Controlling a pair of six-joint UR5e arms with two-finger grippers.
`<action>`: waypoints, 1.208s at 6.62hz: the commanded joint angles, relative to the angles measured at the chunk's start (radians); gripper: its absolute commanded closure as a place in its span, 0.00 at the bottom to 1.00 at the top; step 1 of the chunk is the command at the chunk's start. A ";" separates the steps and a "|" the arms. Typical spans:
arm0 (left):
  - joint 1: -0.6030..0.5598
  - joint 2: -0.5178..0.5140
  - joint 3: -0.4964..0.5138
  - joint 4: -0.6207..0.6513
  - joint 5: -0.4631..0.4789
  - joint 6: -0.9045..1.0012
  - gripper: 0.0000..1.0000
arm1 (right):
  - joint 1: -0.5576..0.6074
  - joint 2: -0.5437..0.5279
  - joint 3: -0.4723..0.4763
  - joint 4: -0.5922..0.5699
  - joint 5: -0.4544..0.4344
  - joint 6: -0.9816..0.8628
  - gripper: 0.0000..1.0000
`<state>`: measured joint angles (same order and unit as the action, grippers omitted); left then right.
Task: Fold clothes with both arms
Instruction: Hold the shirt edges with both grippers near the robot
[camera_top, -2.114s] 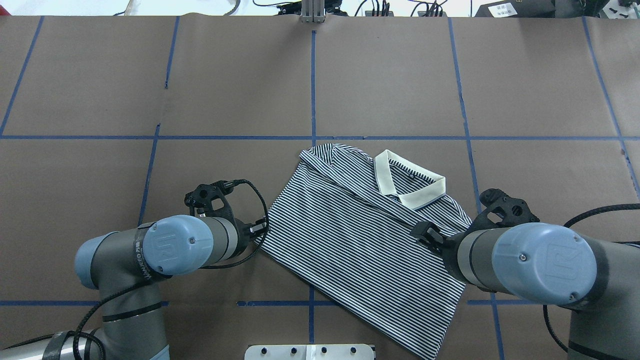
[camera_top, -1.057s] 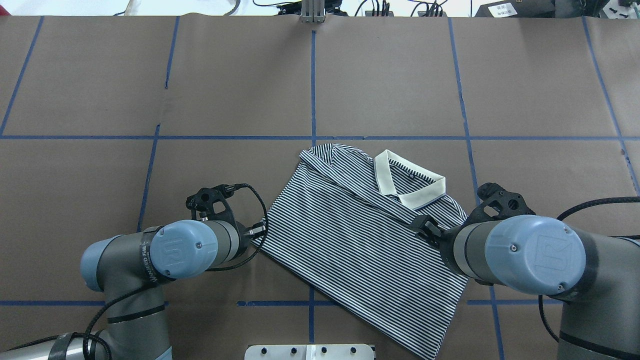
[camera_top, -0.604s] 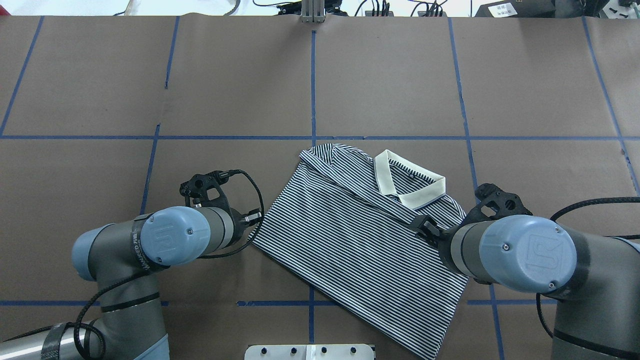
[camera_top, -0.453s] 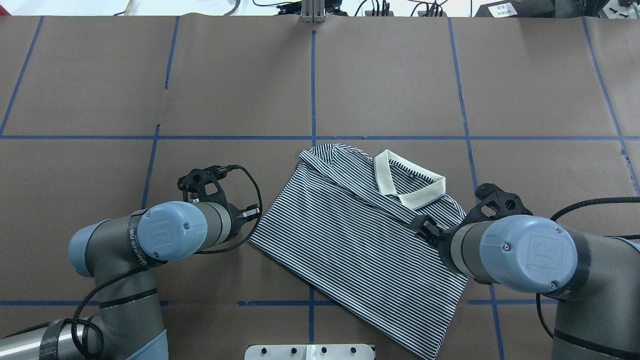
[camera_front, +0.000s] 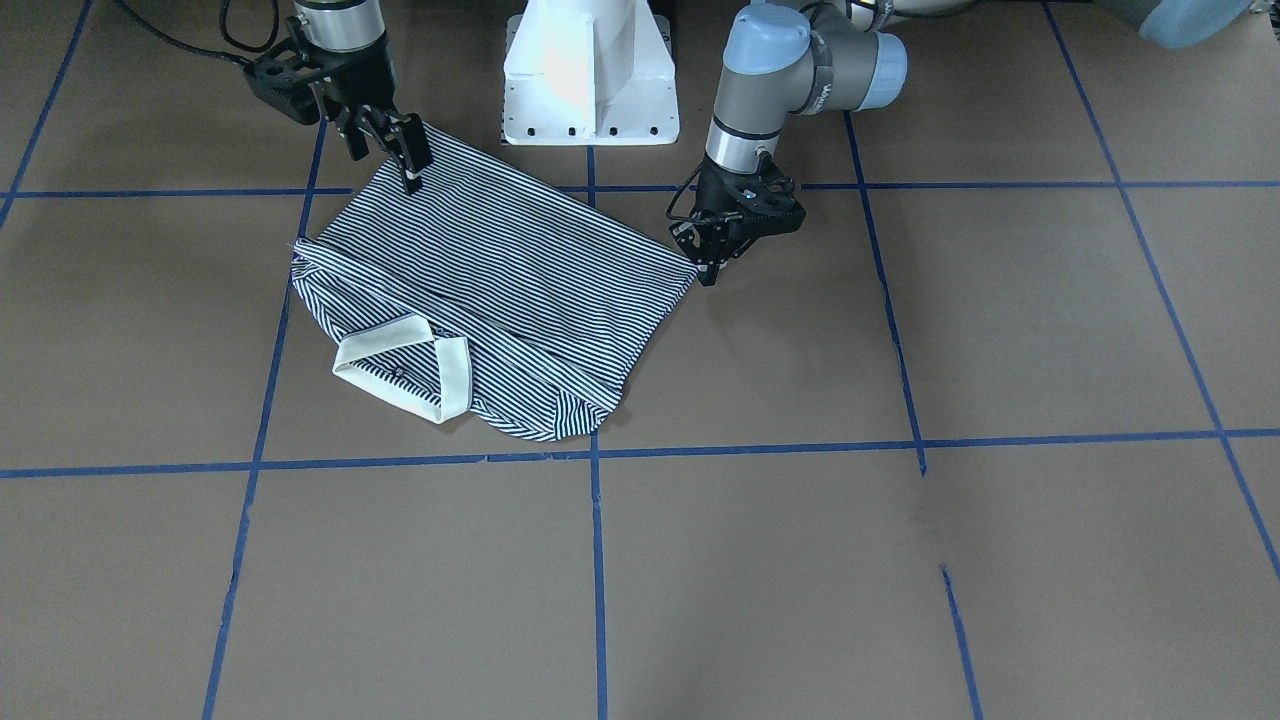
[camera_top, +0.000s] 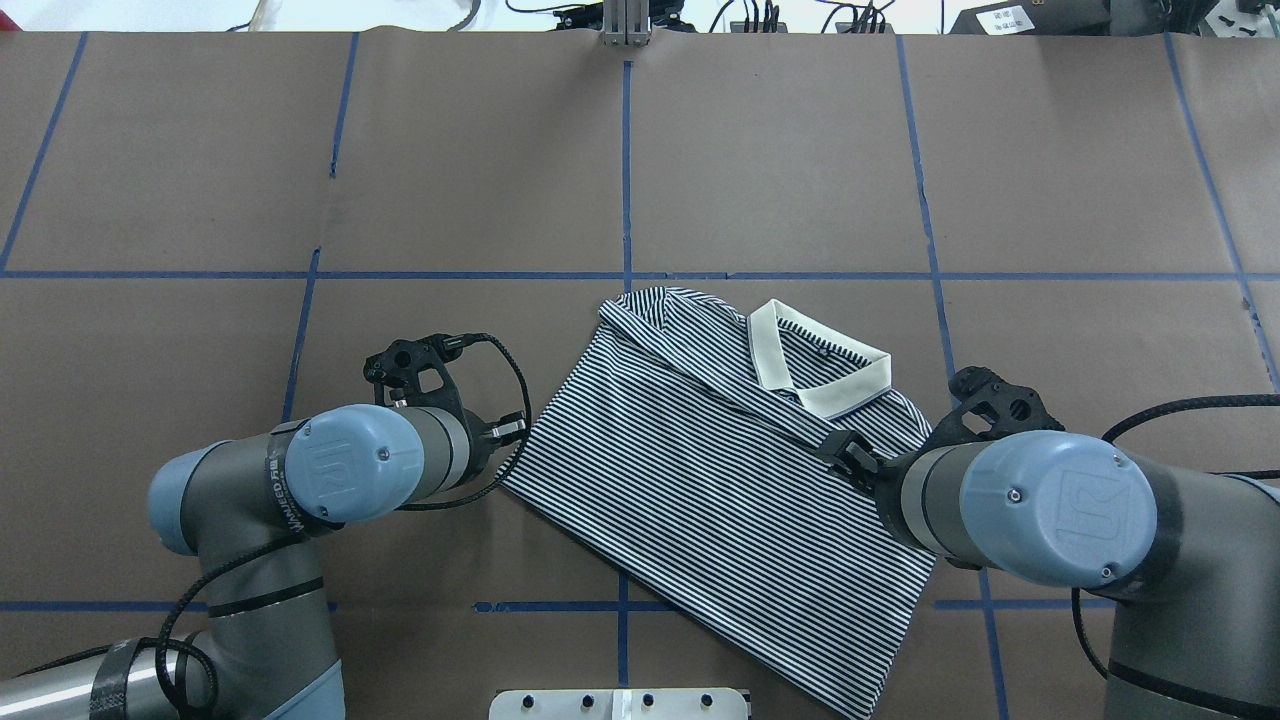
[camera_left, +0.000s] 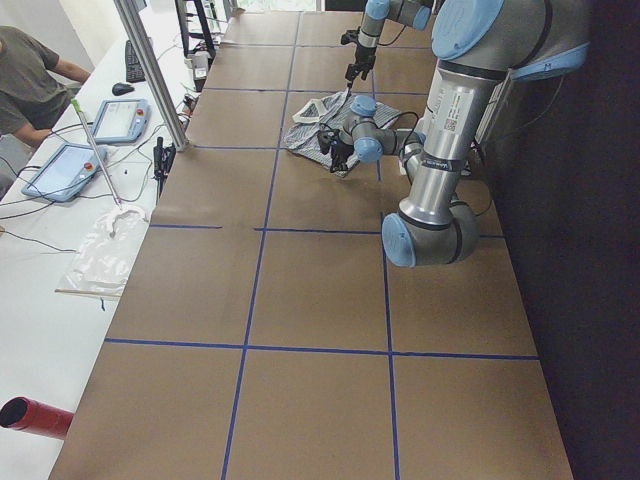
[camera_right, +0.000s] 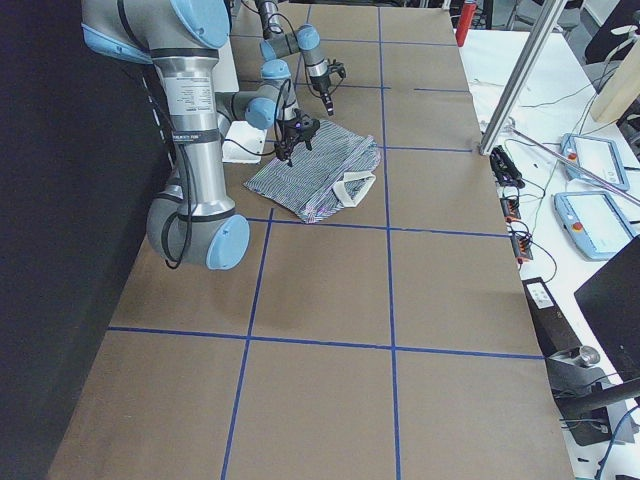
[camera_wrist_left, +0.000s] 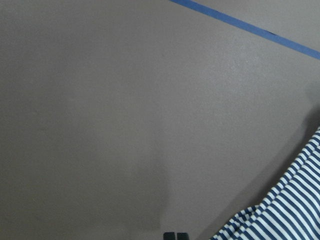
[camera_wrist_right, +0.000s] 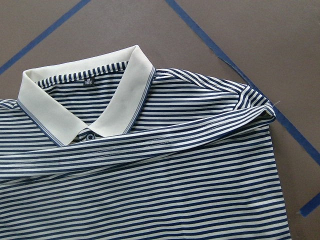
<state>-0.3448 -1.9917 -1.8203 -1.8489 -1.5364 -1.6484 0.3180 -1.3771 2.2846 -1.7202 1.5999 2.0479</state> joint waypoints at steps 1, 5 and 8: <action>0.018 -0.005 0.012 0.000 0.001 -0.004 0.53 | 0.001 0.009 -0.001 0.001 0.002 0.000 0.00; 0.023 -0.056 0.055 0.066 -0.001 -0.007 0.63 | 0.000 0.013 -0.005 0.002 0.000 0.000 0.00; 0.023 -0.062 0.041 0.074 -0.001 -0.007 1.00 | 0.000 0.013 -0.007 0.002 0.000 0.000 0.00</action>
<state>-0.3221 -2.0524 -1.7745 -1.7800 -1.5377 -1.6551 0.3175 -1.3637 2.2792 -1.7181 1.6011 2.0479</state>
